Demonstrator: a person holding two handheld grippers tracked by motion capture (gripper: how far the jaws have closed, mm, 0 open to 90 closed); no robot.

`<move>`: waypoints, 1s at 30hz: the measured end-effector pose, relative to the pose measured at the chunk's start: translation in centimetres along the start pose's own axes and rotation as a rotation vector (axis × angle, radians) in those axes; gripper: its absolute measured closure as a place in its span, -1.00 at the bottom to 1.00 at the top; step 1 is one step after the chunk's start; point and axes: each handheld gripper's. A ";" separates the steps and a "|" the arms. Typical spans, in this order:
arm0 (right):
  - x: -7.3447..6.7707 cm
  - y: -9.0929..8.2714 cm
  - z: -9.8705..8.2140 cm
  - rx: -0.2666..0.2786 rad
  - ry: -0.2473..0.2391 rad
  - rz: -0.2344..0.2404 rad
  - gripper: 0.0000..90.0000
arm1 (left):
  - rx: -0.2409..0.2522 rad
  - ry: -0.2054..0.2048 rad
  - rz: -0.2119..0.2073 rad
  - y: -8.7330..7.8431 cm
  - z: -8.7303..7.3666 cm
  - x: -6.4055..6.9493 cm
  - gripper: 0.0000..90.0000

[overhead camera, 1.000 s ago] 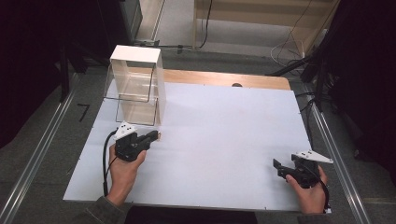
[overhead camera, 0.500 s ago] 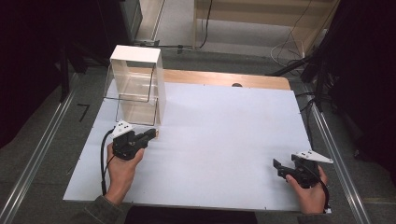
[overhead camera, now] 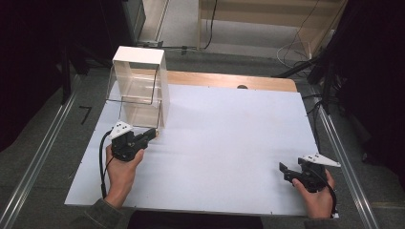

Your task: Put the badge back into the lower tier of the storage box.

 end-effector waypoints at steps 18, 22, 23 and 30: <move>-0.1 0.0 0.0 0.000 -0.002 0.000 -0.55 | 0.024 -0.023 0.008 -0.3 0.7 -0.6 0.99; 0.0 0.0 0.0 -0.001 -0.002 0.000 -0.55 | 0.027 -0.025 0.008 -0.4 0.8 -0.7 0.99; 0.0 0.0 0.0 -0.001 -0.002 0.000 -0.55 | 0.028 -0.024 0.007 -0.4 0.9 -0.8 0.99; 0.0 0.0 0.0 -0.001 -0.002 -0.001 -0.55 | 0.034 -0.030 0.013 -0.3 1.0 -0.9 0.99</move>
Point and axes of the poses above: each handheld gripper's, and its own axes: y roughly forward along the jaws, z roughly out of its top, x roughly to its right, and after that the axes turned 14 degrees about -y, right-handed
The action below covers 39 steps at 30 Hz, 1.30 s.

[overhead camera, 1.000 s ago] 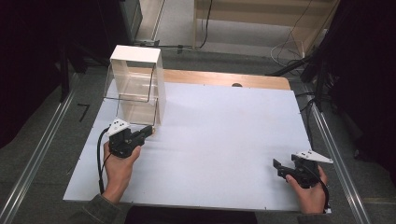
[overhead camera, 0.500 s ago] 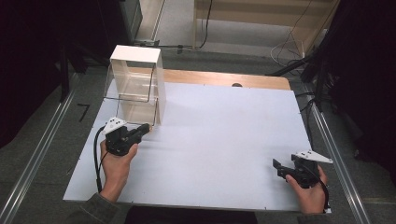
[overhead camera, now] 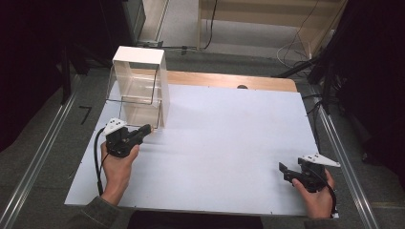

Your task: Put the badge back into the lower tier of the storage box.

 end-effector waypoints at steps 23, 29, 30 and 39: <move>-0.1 0.1 0.0 -0.001 -0.004 -0.001 -0.55 | 0.017 -0.014 0.027 0.4 0.9 -1.0 0.99; -0.1 0.1 0.0 0.000 -0.006 0.000 -0.55 | 0.023 -0.018 0.026 0.3 1.1 -1.0 0.99; -0.1 0.1 0.0 0.000 -0.006 0.001 -0.55 | 0.025 -0.019 0.025 0.3 1.1 -1.0 0.99; -0.2 0.2 0.1 -0.003 -0.005 0.003 -0.55 | 0.032 -0.024 0.031 0.4 1.4 -1.3 0.99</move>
Point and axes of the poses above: each handheld gripper's, and its own axes: y roughly forward along the jaws, z roughly out of its top, x roughly to its right, and after that the axes turned 14 degrees about -y, right-handed
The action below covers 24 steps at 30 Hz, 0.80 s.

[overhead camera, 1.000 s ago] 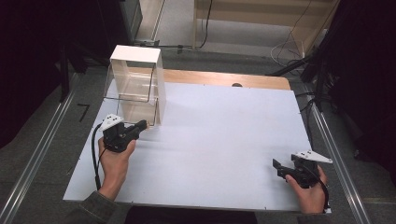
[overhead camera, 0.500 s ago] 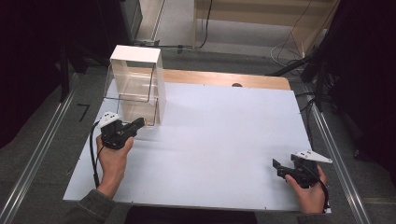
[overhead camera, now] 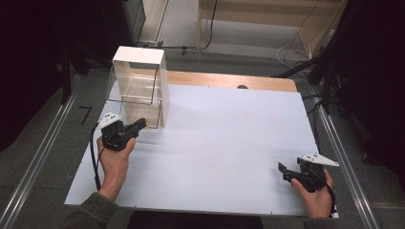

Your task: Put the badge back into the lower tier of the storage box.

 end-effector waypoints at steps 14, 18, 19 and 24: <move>0.0 0.0 0.0 0.001 -0.001 0.001 -0.55 | 0.015 -0.004 0.008 0.4 0.3 -0.1 0.99; 0.0 0.0 0.0 -0.002 0.000 0.002 -0.55 | 0.020 -0.009 0.013 0.5 0.4 -0.3 0.99; 0.0 0.0 0.0 -0.001 -0.001 0.002 -0.55 | 0.021 -0.010 0.014 0.5 0.5 -0.3 0.99; 0.0 0.0 0.0 -0.002 0.000 0.001 -0.55 | 0.027 -0.004 0.027 0.7 0.5 -0.6 0.99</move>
Point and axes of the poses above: each handheld gripper's, and its own axes: y roughly forward along the jaws, z roughly out of its top, x roughly to its right, and after that the axes turned 14 degrees about -y, right-handed
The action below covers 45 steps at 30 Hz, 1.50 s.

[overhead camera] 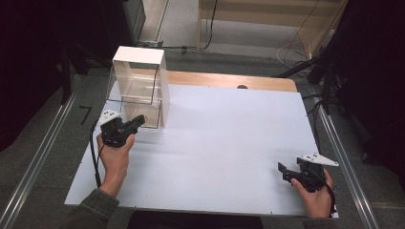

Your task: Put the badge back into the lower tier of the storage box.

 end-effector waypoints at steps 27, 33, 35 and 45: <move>0.0 0.0 0.0 -0.002 -0.002 0.001 -0.55 | 0.007 -0.005 0.048 1.4 0.1 -1.0 0.99; 0.0 0.0 0.0 -0.001 -0.002 0.001 -0.55 | 0.013 -0.003 0.055 1.6 0.1 -1.1 0.99; 0.0 0.0 0.0 -0.002 -0.002 0.002 -0.55 | 0.015 0.001 0.061 1.7 0.0 -1.1 0.99; 0.0 0.0 0.0 -0.001 -0.003 0.001 -0.55 | 0.027 -0.006 0.053 1.8 0.1 -1.2 0.68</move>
Point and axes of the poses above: each handheld gripper's, and its own axes: y roughly forward along the jaws, z roughly out of its top, x roughly to its right, and after that the axes turned 14 degrees about -y, right-handed
